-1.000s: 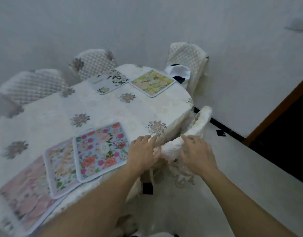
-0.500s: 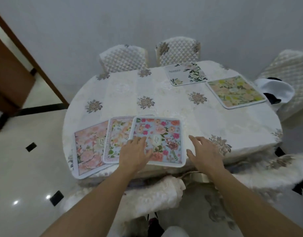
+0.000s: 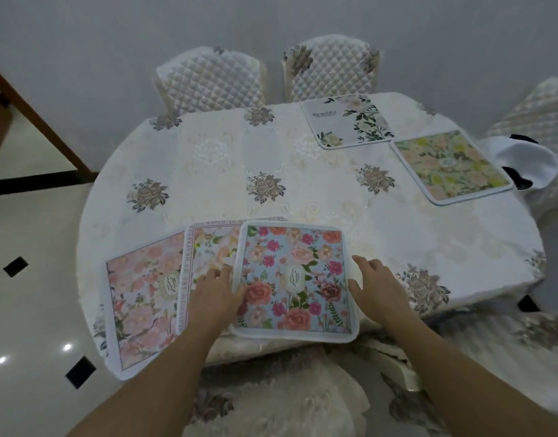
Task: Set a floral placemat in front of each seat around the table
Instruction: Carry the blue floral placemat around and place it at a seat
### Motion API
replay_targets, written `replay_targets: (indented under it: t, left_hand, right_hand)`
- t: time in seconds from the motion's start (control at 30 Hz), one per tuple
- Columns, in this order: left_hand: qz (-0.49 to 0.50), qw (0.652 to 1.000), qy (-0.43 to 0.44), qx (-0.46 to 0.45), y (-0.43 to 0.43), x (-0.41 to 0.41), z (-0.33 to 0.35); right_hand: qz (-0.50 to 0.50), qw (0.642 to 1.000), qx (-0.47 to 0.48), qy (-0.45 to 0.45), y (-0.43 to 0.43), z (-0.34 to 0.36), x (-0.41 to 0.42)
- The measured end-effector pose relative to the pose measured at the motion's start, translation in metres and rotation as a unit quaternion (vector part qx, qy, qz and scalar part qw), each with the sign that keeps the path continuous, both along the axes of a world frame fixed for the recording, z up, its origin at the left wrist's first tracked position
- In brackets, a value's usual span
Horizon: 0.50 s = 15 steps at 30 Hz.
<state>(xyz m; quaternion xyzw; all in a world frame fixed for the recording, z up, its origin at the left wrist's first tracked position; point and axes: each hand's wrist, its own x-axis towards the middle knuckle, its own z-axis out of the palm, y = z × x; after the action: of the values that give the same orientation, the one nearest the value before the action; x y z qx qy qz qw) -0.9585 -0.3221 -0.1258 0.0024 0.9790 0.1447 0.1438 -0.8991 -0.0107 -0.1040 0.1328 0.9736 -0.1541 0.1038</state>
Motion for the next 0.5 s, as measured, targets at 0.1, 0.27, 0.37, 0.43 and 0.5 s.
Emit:
replay_targets:
  t: [0.1, 0.27, 0.37, 0.43, 0.5]
  left_hand:
    - [0.032, 0.999, 0.011, 0.038, 0.007, -0.016, -0.011]
    - [0.065, 0.995, 0.015, 0.075, 0.010, -0.024, -0.024]
    - [0.072, 0.994, 0.017, 0.084, 0.009, -0.028, -0.032]
    - [0.074, 0.992, 0.016, 0.099, 0.010, -0.031, -0.035]
    - [0.082, 0.989, 0.014, 0.126, 0.014, -0.033, -0.037]
  right_hand:
    - [-0.028, 0.999, -0.029, -0.021, 0.003, -0.015, -0.011]
    - [-0.053, 0.995, -0.065, -0.046, 0.001, -0.037, -0.027]
    - [-0.075, 0.992, -0.094, -0.048, -0.004, -0.046, -0.037]
    - [-0.128, 0.983, -0.126, -0.048, -0.007, -0.052, -0.042]
    - [-0.235, 0.954, -0.178, -0.053, -0.009, -0.055, -0.047]
